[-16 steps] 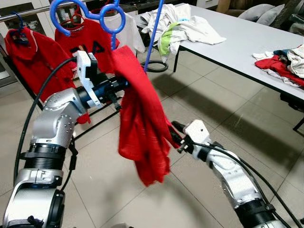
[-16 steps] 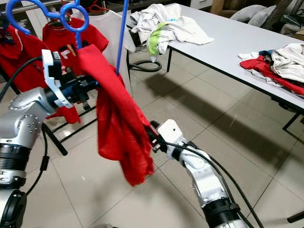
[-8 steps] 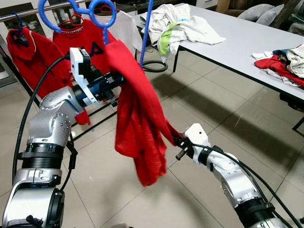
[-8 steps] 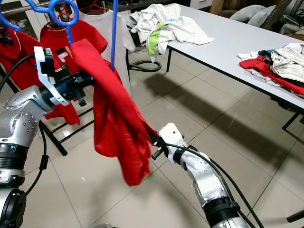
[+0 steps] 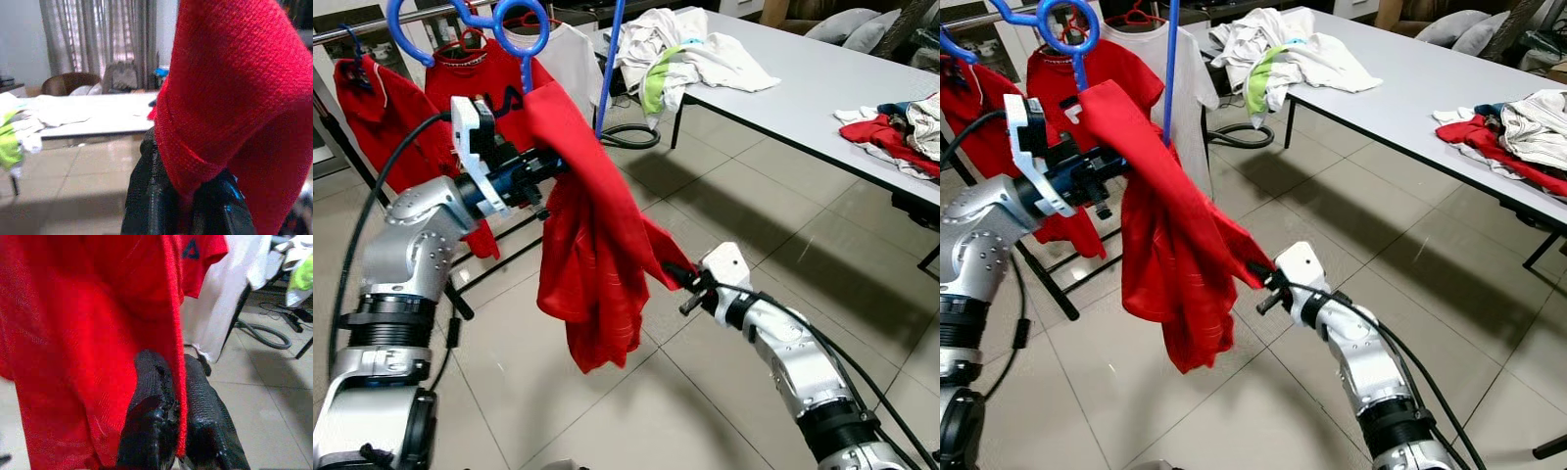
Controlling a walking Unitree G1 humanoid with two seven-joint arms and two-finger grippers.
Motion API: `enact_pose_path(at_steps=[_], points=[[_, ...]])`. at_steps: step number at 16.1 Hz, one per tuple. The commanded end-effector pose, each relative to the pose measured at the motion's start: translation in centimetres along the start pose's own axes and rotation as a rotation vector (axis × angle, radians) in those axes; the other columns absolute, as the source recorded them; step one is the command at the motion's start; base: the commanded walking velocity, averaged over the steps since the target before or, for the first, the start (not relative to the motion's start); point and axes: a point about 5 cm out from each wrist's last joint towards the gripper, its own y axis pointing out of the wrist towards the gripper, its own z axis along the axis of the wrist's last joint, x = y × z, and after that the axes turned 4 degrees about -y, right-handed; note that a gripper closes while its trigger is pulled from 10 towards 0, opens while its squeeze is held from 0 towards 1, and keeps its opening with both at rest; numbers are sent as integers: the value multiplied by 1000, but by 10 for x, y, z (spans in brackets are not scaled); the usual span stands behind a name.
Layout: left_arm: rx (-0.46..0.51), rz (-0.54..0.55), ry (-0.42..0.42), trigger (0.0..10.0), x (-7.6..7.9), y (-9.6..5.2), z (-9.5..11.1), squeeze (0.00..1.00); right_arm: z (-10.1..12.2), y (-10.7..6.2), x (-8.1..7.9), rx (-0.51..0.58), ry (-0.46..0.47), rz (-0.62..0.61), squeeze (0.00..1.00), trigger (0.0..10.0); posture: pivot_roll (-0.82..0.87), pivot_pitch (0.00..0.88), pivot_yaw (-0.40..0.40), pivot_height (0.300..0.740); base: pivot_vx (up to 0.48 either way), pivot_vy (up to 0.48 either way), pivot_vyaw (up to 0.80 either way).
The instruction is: Hang hanger
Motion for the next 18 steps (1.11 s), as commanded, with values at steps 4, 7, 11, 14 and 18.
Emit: enact_pose_path(at_steps=[4,7,11,14,18], points=[[-201,-47,165,0,2,-15,-13,0,15,-11,47,78,204,-194,0,0,-29,0,40,740,0,0,0],[-248,-77,190,0,10,-20,-28,0,29,-20,77,160,337,-309,0,0,-29,0,39,740,0,0,0],[-352,-236,253,0,35,-21,-55,0,50,-27,99,261,494,-365,0,0,-32,0,40,740,0,0,0],[-597,-219,324,0,32,-37,-84,0,65,-28,100,301,543,-326,0,0,-36,0,43,740,0,0,0],[-798,-183,379,0,28,-55,-102,0,70,-30,102,311,573,-321,0,0,-38,0,38,740,0,0,0]])
